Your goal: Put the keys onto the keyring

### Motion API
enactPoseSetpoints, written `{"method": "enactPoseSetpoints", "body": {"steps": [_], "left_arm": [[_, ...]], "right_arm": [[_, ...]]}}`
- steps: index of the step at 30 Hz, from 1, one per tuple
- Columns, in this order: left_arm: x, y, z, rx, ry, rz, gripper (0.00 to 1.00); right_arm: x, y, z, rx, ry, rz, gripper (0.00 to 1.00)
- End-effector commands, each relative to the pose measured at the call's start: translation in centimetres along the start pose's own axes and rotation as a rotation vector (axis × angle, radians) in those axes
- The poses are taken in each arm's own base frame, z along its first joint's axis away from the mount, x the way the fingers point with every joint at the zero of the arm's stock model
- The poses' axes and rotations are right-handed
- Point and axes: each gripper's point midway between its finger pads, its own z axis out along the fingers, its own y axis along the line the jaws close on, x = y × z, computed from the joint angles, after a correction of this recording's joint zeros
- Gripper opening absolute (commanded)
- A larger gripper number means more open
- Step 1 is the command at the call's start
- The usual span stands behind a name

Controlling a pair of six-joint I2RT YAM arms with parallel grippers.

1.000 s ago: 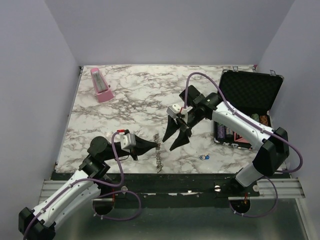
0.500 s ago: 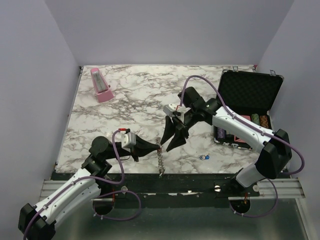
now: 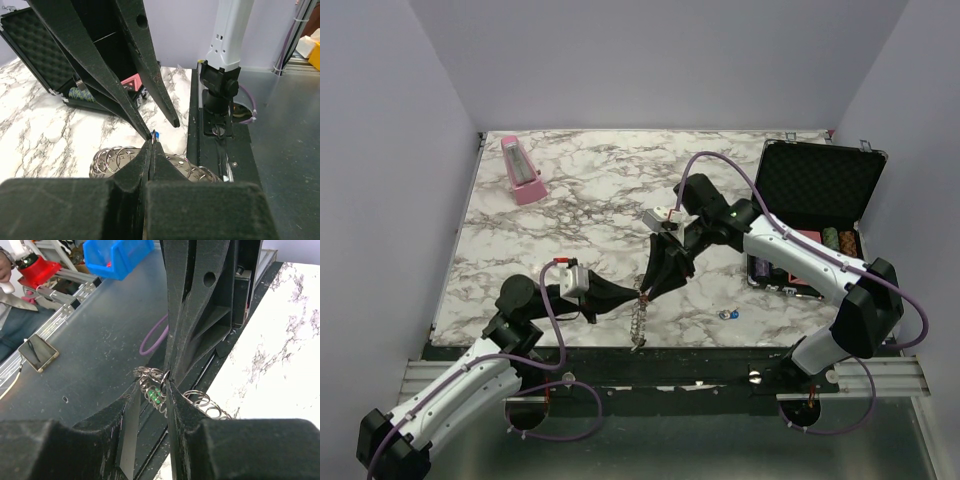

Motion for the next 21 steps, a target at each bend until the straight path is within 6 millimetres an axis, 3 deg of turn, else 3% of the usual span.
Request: {"method": "enactPoseSetpoints", "body": {"steps": [1, 9, 21], "left_arm": [[-1.21, -0.22, -0.13, 0.007, -0.048, 0.048, 0.0], [-1.16, 0.17, -0.09, 0.0, -0.034, 0.069, 0.0], [-1.29, 0.49, -0.16, -0.01, -0.039, 0.083, 0.0]], "right_arm": [[-0.04, 0.64, 0.43, -0.027, -0.012, 0.014, 0.35], [-0.2, 0.89, 0.59, -0.046, -0.025, 0.033, 0.25], [0.22, 0.55, 0.79, -0.04, -0.018, 0.055, 0.26]]}}
